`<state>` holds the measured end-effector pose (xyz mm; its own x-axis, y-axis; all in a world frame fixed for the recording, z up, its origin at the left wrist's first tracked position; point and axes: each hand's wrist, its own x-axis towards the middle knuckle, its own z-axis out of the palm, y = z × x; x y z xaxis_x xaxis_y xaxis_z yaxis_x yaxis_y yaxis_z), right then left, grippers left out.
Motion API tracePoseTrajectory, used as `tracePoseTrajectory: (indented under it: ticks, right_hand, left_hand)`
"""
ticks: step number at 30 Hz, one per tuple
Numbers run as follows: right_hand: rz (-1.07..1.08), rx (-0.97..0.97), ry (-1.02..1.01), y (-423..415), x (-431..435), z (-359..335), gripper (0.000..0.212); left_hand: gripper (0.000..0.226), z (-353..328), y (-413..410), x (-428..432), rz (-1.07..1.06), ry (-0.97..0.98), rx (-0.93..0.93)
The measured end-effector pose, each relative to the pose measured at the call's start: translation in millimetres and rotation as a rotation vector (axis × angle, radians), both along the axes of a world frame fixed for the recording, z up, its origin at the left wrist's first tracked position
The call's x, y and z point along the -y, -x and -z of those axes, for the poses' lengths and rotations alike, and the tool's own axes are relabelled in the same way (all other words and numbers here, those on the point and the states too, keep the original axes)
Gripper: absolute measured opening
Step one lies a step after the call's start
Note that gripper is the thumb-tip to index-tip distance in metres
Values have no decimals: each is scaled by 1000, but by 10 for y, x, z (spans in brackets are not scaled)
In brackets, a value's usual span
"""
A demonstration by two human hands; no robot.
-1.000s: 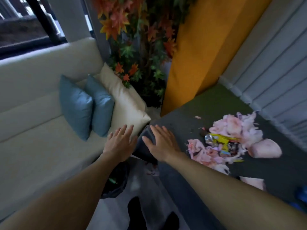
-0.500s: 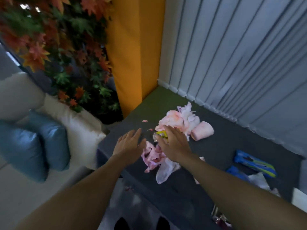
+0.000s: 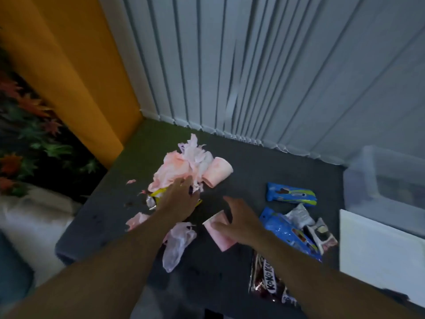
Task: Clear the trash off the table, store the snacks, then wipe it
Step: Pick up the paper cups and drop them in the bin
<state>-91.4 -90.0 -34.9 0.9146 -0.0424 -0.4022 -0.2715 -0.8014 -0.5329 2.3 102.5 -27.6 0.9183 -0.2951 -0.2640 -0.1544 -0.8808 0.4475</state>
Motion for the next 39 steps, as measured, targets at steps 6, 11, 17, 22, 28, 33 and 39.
tracePoseTrajectory:
  ticks: [6, 11, 17, 22, 28, 33, 39]
  right_hand:
    - [-8, -97, -68, 106, -41, 270, 103]
    - [50, -99, -147, 83, -16, 392, 97]
    - [97, -32, -120, 11, 154, 394, 92]
    - [117, -28, -93, -2, 237, 400, 92]
    - [156, -32, -96, -41, 271, 378, 94]
    - [206, 39, -131, -141, 233, 248, 94]
    - [186, 93, -161, -362, -4, 63, 76]
  left_hand:
    - [65, 117, -370, 380, 38, -47, -43]
    - [66, 252, -528, 662, 93, -115, -18]
    - [58, 485, -593, 810, 37, -158, -13]
    - [58, 582, -631, 838, -56, -113, -40]
    - [61, 473, -596, 729, -96, 16, 18]
    - [68, 295, -392, 396, -166, 143, 42]
    - [68, 74, -76, -78, -277, 208, 93]
